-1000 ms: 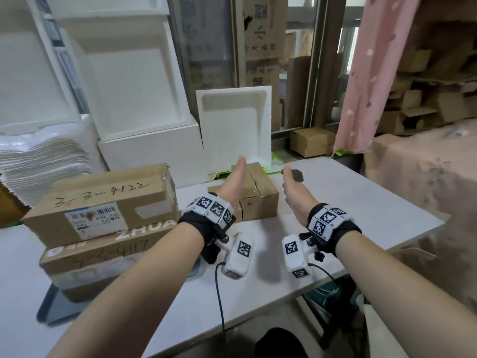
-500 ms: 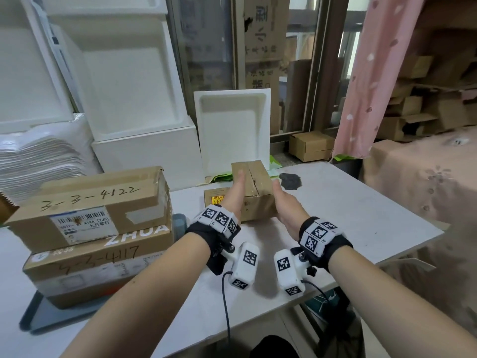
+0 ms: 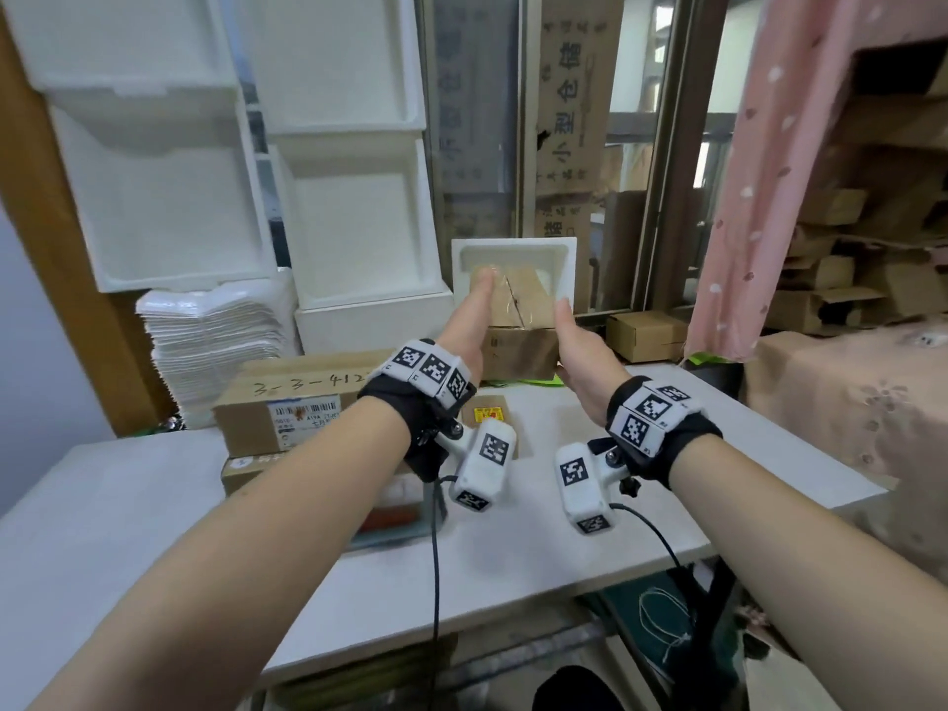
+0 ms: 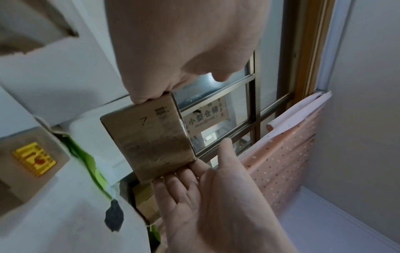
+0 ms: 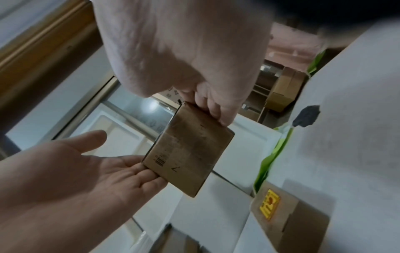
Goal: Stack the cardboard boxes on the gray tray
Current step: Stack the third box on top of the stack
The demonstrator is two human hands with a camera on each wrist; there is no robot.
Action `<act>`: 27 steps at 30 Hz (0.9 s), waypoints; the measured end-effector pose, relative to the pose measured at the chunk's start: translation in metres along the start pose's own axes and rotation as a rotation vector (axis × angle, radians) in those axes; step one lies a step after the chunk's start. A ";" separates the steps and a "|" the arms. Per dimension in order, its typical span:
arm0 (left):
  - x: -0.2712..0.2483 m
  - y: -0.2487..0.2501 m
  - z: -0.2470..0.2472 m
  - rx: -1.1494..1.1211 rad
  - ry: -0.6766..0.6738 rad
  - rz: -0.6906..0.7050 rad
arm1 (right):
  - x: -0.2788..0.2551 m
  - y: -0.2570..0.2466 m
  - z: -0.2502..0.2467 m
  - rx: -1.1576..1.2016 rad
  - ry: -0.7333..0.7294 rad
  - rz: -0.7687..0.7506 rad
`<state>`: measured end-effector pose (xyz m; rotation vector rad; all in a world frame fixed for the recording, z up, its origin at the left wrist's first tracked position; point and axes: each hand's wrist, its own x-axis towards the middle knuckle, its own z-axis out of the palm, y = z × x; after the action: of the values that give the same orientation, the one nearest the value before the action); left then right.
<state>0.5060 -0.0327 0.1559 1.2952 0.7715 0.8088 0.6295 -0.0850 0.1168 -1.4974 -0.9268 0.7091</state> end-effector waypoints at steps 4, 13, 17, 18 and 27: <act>-0.034 0.024 -0.023 0.022 0.034 0.067 | -0.017 -0.022 0.028 0.021 -0.053 -0.029; -0.112 0.054 -0.091 0.018 0.167 0.099 | -0.045 -0.054 0.101 -0.001 -0.155 -0.118; -0.136 0.058 -0.119 0.016 0.201 0.112 | -0.057 -0.060 0.128 -0.019 -0.207 -0.129; -0.140 0.058 -0.124 0.015 0.205 0.111 | -0.057 -0.058 0.133 -0.035 -0.214 -0.136; -0.151 0.039 -0.145 -0.016 0.166 0.030 | -0.072 -0.050 0.148 -0.244 -0.263 -0.178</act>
<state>0.3016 -0.0855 0.1839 1.2386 0.8774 0.9540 0.4598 -0.0721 0.1411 -1.5311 -1.3701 0.6905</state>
